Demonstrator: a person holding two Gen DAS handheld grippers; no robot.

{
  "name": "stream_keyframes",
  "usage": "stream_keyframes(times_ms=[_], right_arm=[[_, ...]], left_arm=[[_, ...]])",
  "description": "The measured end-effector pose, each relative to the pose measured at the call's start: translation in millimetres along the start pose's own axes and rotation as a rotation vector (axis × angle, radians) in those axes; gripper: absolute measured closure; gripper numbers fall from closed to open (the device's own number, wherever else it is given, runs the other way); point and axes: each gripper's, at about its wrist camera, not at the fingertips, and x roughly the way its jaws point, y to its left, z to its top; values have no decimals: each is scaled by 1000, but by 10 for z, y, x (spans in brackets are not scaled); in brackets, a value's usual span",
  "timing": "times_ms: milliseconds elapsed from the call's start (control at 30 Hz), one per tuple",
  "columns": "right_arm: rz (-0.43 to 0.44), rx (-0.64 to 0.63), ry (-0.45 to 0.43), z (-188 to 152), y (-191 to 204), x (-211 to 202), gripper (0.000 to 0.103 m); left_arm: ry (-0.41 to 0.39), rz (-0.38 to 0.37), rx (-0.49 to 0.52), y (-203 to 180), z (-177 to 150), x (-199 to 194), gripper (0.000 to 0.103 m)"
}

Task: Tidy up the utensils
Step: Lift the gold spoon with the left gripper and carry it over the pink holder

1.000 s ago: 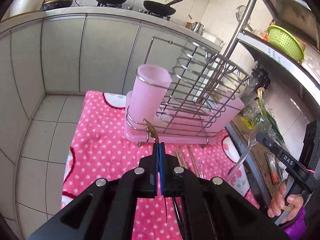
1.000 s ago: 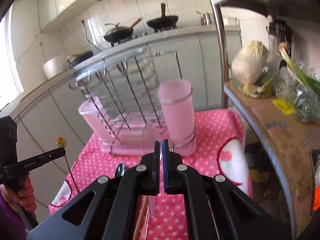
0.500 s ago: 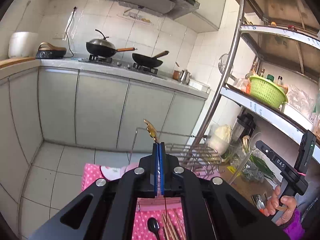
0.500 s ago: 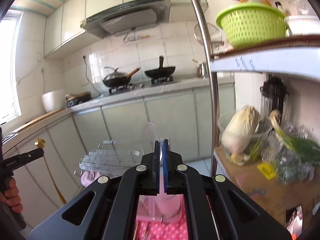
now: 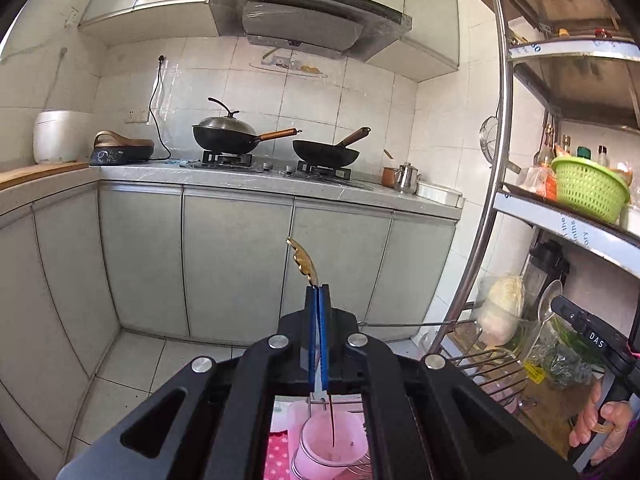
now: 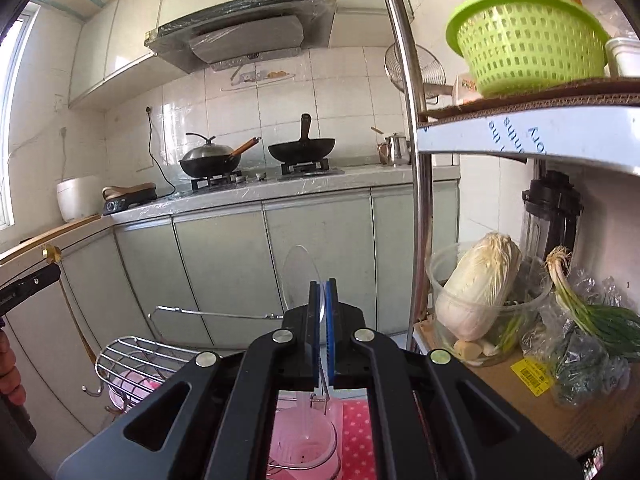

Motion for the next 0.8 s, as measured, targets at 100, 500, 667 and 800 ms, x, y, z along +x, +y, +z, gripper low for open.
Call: stream_keyframes(times_ms=[100, 500, 667, 800], right_arm=[[3, 11, 58, -160, 0, 119, 100], [32, 63, 257, -581, -65, 359, 100], [50, 77, 297, -604, -64, 386, 100], [61, 85, 334, -589, -75, 418, 84]], left_arm=[[48, 2, 21, -9, -182, 157, 102], [237, -44, -52, 89, -665, 517, 102], [301, -53, -98, 140, -746, 608, 100], [319, -50, -126, 178, -753, 617, 88]])
